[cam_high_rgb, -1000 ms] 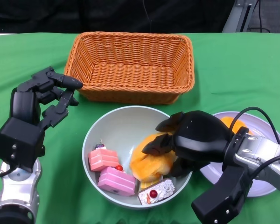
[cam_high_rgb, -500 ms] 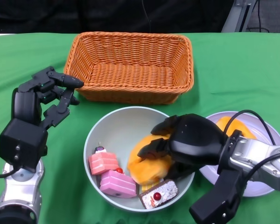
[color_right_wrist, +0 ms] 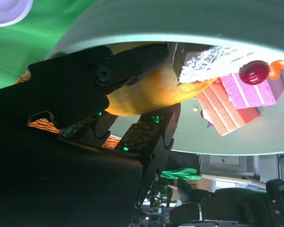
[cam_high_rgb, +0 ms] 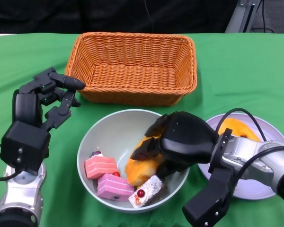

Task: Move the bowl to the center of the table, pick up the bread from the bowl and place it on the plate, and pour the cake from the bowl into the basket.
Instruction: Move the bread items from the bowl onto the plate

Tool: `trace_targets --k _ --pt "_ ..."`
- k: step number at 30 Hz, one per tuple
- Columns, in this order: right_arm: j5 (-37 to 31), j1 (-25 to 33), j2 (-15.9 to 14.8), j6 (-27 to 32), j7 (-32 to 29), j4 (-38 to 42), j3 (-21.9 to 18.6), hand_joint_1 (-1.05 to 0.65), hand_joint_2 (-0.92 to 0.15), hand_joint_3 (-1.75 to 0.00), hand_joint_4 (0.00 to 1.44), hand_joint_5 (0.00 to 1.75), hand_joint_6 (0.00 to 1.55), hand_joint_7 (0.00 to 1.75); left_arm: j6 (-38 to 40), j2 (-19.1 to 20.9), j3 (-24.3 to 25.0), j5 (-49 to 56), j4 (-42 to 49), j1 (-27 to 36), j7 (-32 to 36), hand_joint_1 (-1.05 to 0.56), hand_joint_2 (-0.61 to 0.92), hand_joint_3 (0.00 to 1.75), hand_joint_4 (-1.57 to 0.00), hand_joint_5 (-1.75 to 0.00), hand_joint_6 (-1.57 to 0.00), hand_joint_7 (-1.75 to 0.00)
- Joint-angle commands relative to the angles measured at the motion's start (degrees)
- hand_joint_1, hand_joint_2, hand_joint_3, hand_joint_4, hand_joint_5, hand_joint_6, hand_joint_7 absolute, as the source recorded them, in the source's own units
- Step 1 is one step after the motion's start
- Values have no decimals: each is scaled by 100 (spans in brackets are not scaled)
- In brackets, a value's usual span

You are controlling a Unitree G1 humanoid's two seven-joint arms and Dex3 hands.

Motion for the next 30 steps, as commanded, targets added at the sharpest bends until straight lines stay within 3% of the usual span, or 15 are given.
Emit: trace_targets --k 1,8,9,10,11,13,21,22,24,25,26,27,29,30 --pt "-87 -85 -8 -26 -73 113 105 -36 -88 -1 109 5 91 2 -115 62 35 -53 31 -66 22 -12 81 57 -89 -136 -94 -91" --pt "62 -105 32 -104 -129 190 86 -36 -88 0 110 4 92 1 -92 64 45 -85 55 -66 -9 -12 81 58 -89 -136 -94 -91" --pt "206 -87 76 -192 -174 236 4 -32 -84 0 126 13 108 8 -51 67 56 -119 67 -62 -46 -12 81 58 -88 -135 -94 -91" --pt "312 -75 107 -258 -211 269 -61 -30 -82 0 129 23 115 7 -27 72 62 -141 82 -61 -70 -13 81 58 -87 -134 -94 -91" --pt "374 -69 127 -301 -236 295 -101 -29 -82 0 122 48 120 5 -15 76 66 -154 93 -61 -86 -13 81 58 -87 -134 -94 -90" --pt "399 -76 136 -330 -254 324 -116 -28 -82 0 113 72 124 3 -16 80 61 -167 102 -64 -94 -13 81 57 -88 -133 -94 -90" --pt "402 -91 143 -352 -273 359 -111 -28 -82 0 107 83 125 1 -24 84 55 -189 115 -68 -110 -13 82 56 -88 -133 -94 -90" --pt "625 -69 116 -555 -367 339 -277 -28 -82 0 107 84 125 1 -21 113 60 -202 121 -61 -146 -13 82 56 -88 -133 -94 -90" --pt "907 -41 86 -828 -475 322 -500 -22 -90 -2 87 140 130 8 -18 149 66 -220 130 -52 -195 -13 82 55 -87 -132 -93 -90" --pt "1047 2 27 -925 -441 210 -626 -21 -91 -2 83 149 130 9 -20 173 61 -204 142 -50 -198 -13 83 55 -87 -132 -93 -90" --pt "1135 45 -22 -971 -378 101 -720 -20 -91 -3 80 155 130 12 -37 192 57 -191 163 -52 -203 -13 82 55 -87 -132 -93 -90" --pt "1219 84 -72 -1013 -318 -1 -804 -18 -92 -3 77 159 123 26 -42 205 58 -195 182 -54 -221 -13 83 54 -87 -132 -92 -90" --pt "1323 143 -134 -1061 -224 -141 -921 -18 -92 -1 78 153 106 52 -35 221 67 -216 215 -58 -253 -13 83 53 -86 -132 -93 -89" --pt "1346 163 -145 -1066 -185 -181 -953 -17 -92 -1 78 152 103 56 -33 224 68 -224 224 -60 -260 -13 83 53 -86 -132 -93 -89"
